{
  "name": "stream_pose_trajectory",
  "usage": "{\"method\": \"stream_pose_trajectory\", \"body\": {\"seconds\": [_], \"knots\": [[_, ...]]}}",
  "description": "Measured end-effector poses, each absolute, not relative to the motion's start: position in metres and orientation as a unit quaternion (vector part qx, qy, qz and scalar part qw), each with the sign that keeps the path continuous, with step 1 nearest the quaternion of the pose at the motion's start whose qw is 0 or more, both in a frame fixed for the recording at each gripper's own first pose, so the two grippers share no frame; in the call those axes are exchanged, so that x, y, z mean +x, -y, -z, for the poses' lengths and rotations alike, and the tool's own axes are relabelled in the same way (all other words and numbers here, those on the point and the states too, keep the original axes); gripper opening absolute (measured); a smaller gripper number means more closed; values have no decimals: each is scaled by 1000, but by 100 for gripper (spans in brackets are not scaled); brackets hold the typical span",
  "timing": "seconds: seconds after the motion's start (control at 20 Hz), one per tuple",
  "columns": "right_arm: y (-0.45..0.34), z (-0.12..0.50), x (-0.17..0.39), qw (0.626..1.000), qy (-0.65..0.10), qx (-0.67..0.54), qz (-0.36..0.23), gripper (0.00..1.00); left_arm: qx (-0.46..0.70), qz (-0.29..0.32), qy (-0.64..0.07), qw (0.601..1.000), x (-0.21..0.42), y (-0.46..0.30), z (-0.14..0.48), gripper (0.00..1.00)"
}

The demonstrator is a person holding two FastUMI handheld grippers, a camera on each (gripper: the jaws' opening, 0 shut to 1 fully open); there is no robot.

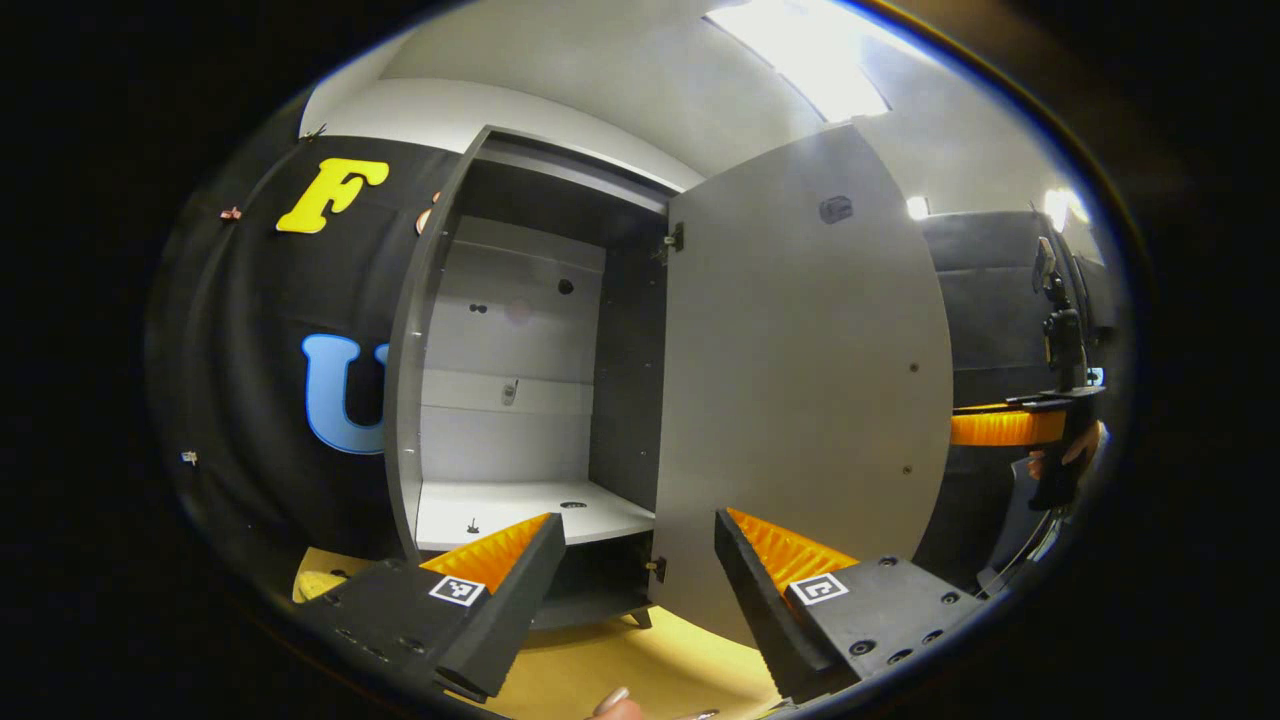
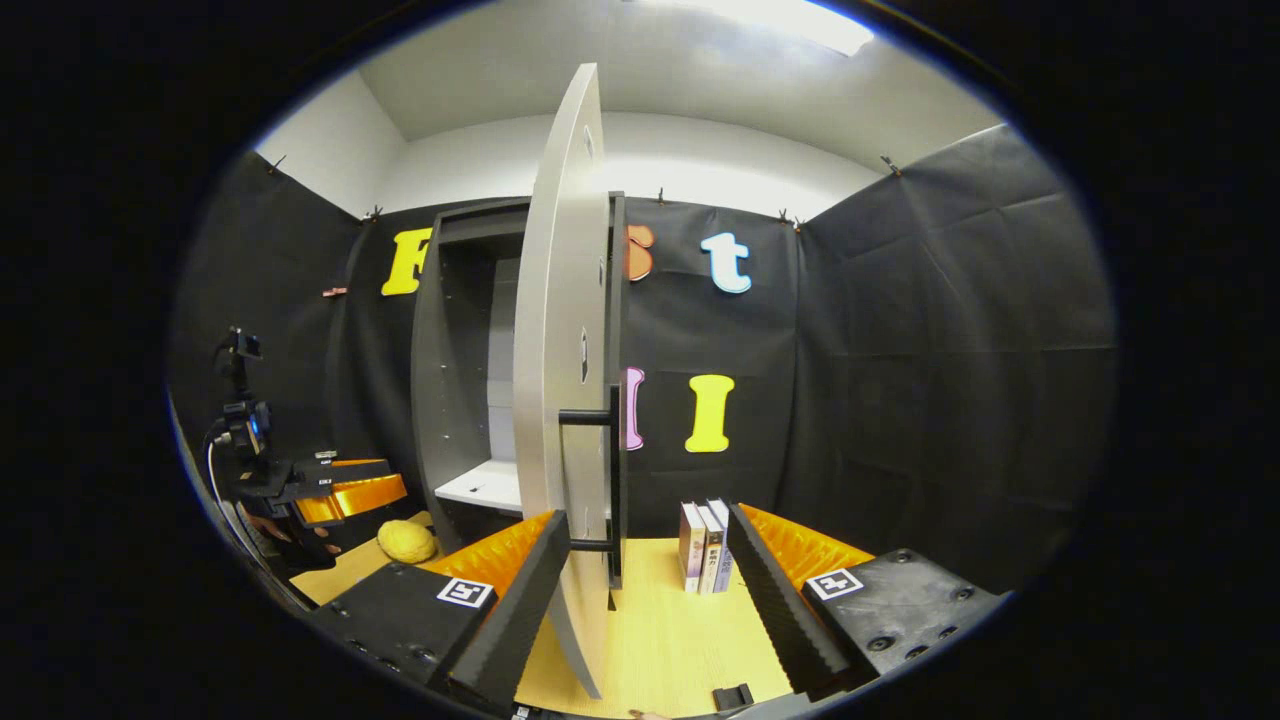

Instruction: Open the cabinet door with the right hand, grasp the bottle in the cabinet with the left hand and place it on the coaster, then close the cabinet door with the right hand.

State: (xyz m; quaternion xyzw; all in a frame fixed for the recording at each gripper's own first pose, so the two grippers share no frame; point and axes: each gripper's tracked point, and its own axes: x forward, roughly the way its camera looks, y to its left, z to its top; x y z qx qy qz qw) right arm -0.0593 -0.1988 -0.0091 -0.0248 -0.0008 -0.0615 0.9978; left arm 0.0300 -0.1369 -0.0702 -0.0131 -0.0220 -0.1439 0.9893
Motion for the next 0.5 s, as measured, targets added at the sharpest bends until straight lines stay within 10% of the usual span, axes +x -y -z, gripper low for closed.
{"method": "stream_pose_trajectory", "body": {"seconds": [0.5], "knots": [[156, 15, -51, 1000, -7, 18, 13, 95, -27, 120, -14, 992, 15, 100, 78, 95]]}}
